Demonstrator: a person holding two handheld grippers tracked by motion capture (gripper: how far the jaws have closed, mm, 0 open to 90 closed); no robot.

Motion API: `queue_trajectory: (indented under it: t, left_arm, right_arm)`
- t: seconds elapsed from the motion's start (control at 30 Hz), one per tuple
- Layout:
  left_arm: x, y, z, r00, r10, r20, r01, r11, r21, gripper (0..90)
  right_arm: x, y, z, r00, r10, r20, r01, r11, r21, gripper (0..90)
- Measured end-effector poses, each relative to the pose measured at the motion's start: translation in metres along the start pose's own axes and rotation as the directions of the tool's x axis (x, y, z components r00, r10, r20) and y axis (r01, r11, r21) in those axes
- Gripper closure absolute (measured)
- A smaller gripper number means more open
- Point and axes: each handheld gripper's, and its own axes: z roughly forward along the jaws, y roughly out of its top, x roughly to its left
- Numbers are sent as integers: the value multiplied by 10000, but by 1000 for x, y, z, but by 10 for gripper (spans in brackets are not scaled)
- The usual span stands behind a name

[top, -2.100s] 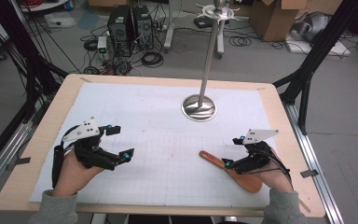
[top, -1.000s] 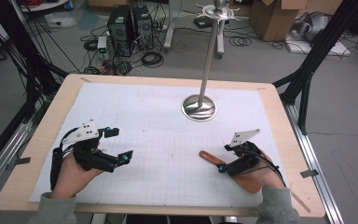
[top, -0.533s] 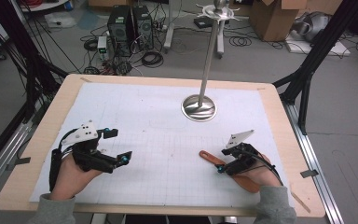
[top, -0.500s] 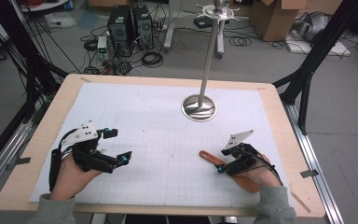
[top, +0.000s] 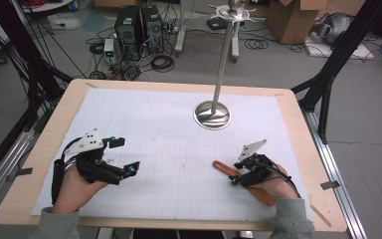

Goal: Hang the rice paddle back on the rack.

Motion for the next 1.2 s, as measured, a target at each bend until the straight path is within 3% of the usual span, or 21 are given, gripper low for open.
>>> queue_trajectory:
  t: [0.7,1.13,1.2]
  left_arm:
    - [1,0,0,10000,-8,-1,8,10000,12,17]
    - [1,-1,1,10000,-26,0,26,10000,11,17]
    - [1,-1,0,10000,-14,3,14,10000,11,18]
  right_arm:
    - [2,0,-2,9999,-49,97,47,9999,141,630]
    - [2,0,-3,9999,-5,103,3,9998,189,648]
    - [2,1,-5,9995,-70,301,69,10000,29,648]
